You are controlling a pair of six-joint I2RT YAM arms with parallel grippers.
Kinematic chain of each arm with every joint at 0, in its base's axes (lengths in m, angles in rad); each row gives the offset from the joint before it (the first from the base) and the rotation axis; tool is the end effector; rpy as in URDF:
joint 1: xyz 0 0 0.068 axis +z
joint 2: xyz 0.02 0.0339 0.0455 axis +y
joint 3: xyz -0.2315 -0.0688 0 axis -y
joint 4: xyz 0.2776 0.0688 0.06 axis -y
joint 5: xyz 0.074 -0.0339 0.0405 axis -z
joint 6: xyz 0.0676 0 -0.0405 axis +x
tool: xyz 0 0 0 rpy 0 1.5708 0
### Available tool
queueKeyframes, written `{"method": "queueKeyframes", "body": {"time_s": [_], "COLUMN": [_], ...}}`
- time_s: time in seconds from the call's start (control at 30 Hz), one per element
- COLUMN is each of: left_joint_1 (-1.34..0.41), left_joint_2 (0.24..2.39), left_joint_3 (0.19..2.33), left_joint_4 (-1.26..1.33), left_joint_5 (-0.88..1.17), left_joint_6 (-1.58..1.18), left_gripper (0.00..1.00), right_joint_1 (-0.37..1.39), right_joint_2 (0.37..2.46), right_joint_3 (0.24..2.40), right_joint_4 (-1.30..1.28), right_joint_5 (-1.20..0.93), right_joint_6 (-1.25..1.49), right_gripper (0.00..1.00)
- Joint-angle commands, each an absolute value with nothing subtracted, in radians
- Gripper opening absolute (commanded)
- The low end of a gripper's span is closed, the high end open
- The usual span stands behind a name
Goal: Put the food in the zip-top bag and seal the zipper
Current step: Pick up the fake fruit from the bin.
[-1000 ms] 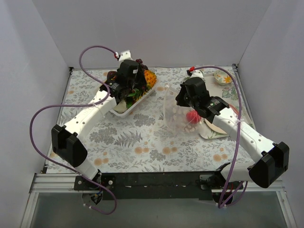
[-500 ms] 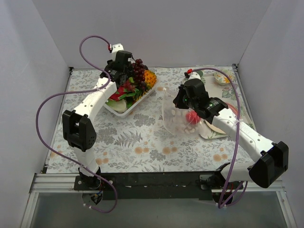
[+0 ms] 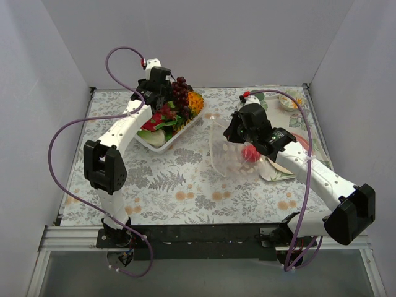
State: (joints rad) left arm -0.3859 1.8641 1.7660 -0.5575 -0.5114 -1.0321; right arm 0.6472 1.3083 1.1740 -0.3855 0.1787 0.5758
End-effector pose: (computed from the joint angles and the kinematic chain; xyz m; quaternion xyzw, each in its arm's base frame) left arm 0.4520 -0.1479 0.2866 -0.3815 0.7876 -0.1061 0.4722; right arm 0.2985 0.2105 0.2896 0.0140 0.8627 0.2236 0.4534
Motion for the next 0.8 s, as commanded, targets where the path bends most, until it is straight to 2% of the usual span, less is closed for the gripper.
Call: {"method": "queueKeyframes", "body": {"time_s": [0.0, 0.33, 0.6, 0.77], "left_joint_1": [-0.377, -0.362, -0.354, -0.354], "left_joint_2": [1.865, 1.867, 1.865, 1.861], "left_joint_3": [1.767, 1.727, 1.695, 1.697], "left_joint_4": [-0.535, -0.508, -0.48, -0.469], "left_joint_5": [-0.499, -0.48, -0.466, -0.463], "left_joint_6": [-1.019, -1.031, -1.039, -1.04], "left_gripper": [0.62, 0.52, 0.5, 0.45], "right_joint_1": [0.641, 0.641, 0.641, 0.641], "right_joint_2": [1.296, 1.296, 1.302, 1.302], "right_joint_3": [1.183, 1.178, 1.18, 1.183], "right_joint_4": [-0.336, -0.333, -0.33, -0.33], "right_joint_5": [0.155, 0.144, 0.137, 0.133], "right_joint_6": [0.587, 0.597, 0.597, 0.598], "right_gripper": [0.01, 0.01, 0.01, 0.01]}}
